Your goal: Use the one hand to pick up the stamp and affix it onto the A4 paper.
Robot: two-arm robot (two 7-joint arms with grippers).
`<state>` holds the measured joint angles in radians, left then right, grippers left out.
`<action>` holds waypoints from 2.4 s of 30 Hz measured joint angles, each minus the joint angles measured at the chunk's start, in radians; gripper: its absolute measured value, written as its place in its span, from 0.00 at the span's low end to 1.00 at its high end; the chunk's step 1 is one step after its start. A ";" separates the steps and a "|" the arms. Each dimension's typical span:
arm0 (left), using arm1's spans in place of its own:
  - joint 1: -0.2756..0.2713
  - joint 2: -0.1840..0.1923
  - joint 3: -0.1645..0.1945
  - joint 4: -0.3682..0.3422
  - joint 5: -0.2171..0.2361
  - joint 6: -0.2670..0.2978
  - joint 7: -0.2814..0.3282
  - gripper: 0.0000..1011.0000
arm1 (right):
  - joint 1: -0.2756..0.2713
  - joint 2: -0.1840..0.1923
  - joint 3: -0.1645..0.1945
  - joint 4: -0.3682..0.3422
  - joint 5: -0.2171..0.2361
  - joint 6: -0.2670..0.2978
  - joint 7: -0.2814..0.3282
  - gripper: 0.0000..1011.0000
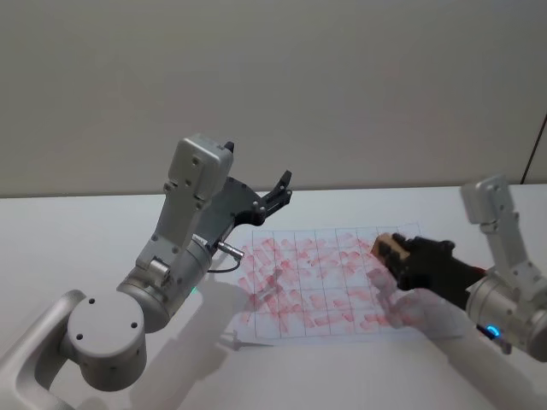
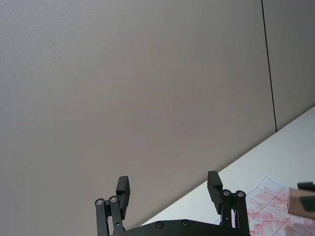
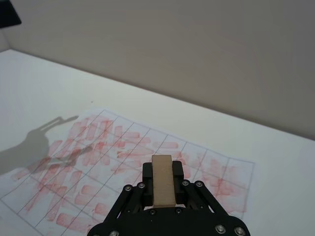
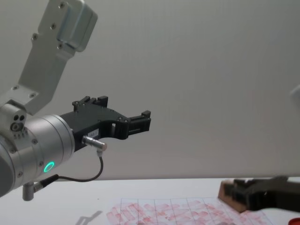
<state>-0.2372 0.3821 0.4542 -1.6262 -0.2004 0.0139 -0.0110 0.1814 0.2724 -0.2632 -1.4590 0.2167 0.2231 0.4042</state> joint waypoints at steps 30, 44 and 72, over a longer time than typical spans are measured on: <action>0.000 0.000 0.000 0.000 0.000 0.000 0.000 0.99 | 0.012 -0.029 -0.074 0.086 -0.175 0.091 0.010 0.22; 0.000 0.000 0.000 0.000 0.000 0.000 0.000 0.99 | -0.007 -0.006 -0.057 0.027 -0.184 -0.004 -0.064 0.22; 0.000 0.000 0.000 0.000 0.000 0.000 0.000 0.99 | -0.139 0.091 0.046 -0.165 0.022 -0.080 -0.318 0.22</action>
<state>-0.2372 0.3821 0.4542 -1.6262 -0.2004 0.0138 -0.0109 0.0425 0.3631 -0.2176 -1.6240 0.2389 0.1427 0.0865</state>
